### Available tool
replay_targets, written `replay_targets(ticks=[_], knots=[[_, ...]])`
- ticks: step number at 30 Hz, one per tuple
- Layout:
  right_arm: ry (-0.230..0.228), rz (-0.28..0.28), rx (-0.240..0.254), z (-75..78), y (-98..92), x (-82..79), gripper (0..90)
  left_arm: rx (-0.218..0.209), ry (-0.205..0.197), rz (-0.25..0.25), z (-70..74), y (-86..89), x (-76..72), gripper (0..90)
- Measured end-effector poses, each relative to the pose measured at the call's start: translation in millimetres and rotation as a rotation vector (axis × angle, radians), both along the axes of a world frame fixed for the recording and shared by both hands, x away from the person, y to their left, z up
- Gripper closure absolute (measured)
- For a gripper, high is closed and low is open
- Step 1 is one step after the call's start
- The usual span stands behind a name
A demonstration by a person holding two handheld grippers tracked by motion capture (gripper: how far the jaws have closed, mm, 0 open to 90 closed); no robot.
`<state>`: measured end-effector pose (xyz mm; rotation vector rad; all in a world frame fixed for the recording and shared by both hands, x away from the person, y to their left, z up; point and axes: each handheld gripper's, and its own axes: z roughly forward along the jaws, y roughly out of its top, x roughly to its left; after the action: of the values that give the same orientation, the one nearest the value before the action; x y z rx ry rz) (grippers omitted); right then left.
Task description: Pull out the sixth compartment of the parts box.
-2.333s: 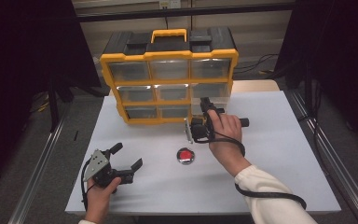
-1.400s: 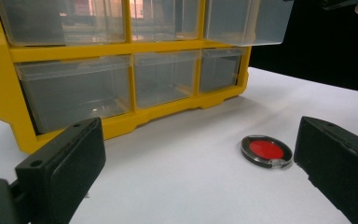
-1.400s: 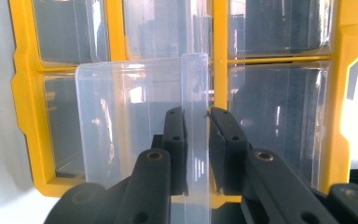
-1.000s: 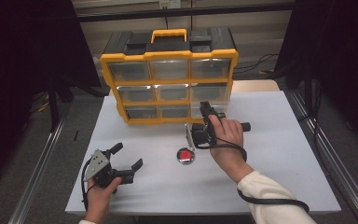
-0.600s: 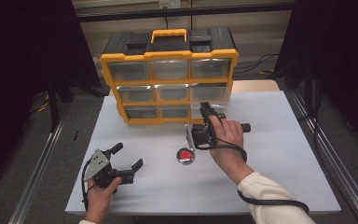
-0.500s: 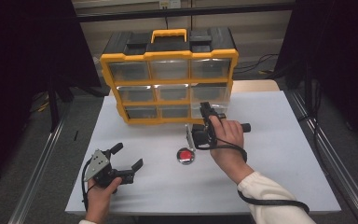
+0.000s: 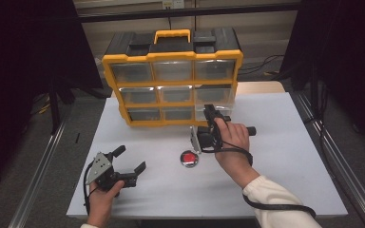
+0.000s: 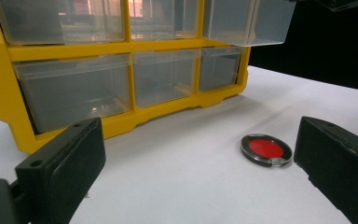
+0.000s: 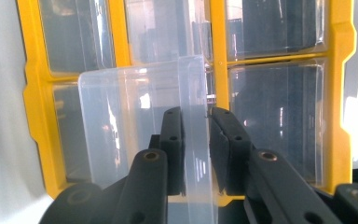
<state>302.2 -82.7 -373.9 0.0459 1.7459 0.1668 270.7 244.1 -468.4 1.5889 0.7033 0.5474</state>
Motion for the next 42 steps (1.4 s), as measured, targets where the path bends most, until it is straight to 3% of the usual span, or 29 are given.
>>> replay_targets(ticks=[6, 7, 8, 13, 27, 42], knots=[[-0.014, -0.003, 0.057, -2.3, 1.8, -4.9, 64.1, 0.007, -0.001, 0.001, 0.3, 0.6, -0.2, 2.1], [-0.017, -0.003, 0.067, -2.9, 1.6, -5.8, 63.0, -0.021, 0.003, 0.011, 0.0, -1.2, -0.6, 2.1], [-0.030, 0.000, 0.082, -3.0, 1.1, -6.7, 61.0, 0.010, -0.003, 0.003, 0.4, 0.9, -0.2, 2.1], [-0.019, -0.004, 0.151, -4.4, -1.3, -11.7, 55.7, 0.007, -0.001, -0.001, 0.2, 0.3, -0.2, 2.1], [0.062, 0.006, 0.428, -17.8, -3.6, -24.1, 39.8, 0.013, -0.006, -0.002, 0.2, 0.5, 0.1, 2.1], [0.201, 0.002, 0.725, -34.1, -7.0, -32.0, 27.9, 0.006, -0.001, 0.002, 0.2, 0.3, -0.5, 2.1]])
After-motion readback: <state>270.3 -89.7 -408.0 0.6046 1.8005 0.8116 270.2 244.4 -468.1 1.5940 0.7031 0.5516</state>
